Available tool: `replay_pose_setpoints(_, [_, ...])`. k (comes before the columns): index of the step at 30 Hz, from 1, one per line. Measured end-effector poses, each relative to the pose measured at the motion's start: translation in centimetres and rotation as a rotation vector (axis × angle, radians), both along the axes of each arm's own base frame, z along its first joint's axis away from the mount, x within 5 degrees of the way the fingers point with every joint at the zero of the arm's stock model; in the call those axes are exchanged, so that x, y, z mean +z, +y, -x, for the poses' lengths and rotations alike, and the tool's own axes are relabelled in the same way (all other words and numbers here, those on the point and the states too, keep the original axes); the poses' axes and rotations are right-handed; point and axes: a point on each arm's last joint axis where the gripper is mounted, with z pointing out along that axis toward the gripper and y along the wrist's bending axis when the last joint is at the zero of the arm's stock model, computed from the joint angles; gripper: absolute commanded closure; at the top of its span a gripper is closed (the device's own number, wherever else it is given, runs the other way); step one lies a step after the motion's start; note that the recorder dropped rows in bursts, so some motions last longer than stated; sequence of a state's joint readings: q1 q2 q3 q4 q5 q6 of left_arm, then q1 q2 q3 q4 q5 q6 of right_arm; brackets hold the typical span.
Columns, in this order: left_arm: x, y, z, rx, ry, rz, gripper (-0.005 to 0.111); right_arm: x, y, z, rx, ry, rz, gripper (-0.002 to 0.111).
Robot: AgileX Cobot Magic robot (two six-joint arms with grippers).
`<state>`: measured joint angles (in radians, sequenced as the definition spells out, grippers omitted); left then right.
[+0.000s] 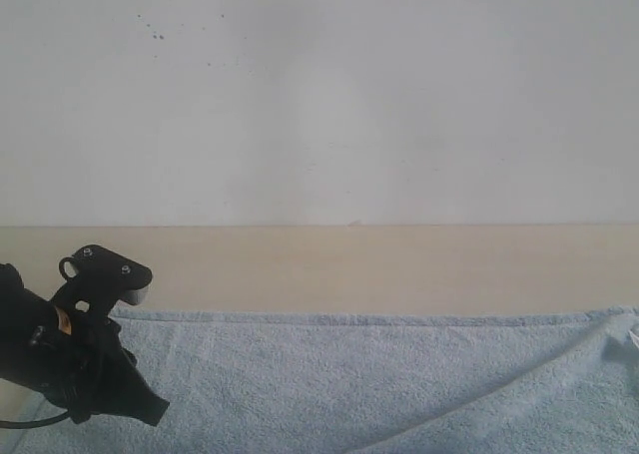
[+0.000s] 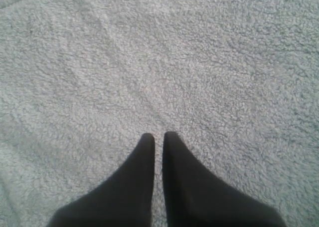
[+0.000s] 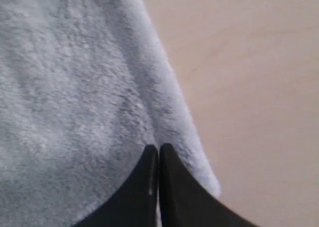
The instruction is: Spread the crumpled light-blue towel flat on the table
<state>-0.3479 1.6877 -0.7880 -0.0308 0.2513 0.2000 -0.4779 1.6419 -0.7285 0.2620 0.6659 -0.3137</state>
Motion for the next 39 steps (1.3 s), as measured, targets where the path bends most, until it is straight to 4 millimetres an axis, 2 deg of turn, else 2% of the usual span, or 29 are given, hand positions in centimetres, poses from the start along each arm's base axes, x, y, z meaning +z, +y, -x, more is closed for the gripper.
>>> replay_pose_setpoints(7, [0.0, 0.0, 0.0, 0.0, 0.0, 0.0, 0.101, 0.0, 0.6, -0.5, 0.01, -0.054, -0.067, 0.109])
replay_pose_setpoints(18, [0.0, 0.0, 0.0, -0.002, 0.0, -0.001, 0.101, -2.6, 0.5, -0.9, 0.0, 0.01, -0.107, 0.109])
replay_pose_setpoints(26, [0.0, 0.0, 0.0, -0.002, -0.004, 0.0, 0.101, -2.5, -0.1, -2.2, -0.006, -0.138, -0.047, 0.109])
replay_pose_setpoints(34, [0.0, 0.0, -0.1, -0.002, -0.01, 0.002, 0.101, -2.2, 0.1, -2.9, 0.027, -0.229, -0.06, 0.109])
replay_pose_setpoints(39, [0.0, 0.0, -0.1, -0.002, -0.01, 0.002, 0.101, -1.9, 1.1, -2.6, 0.039, -0.205, -0.176, 0.109])
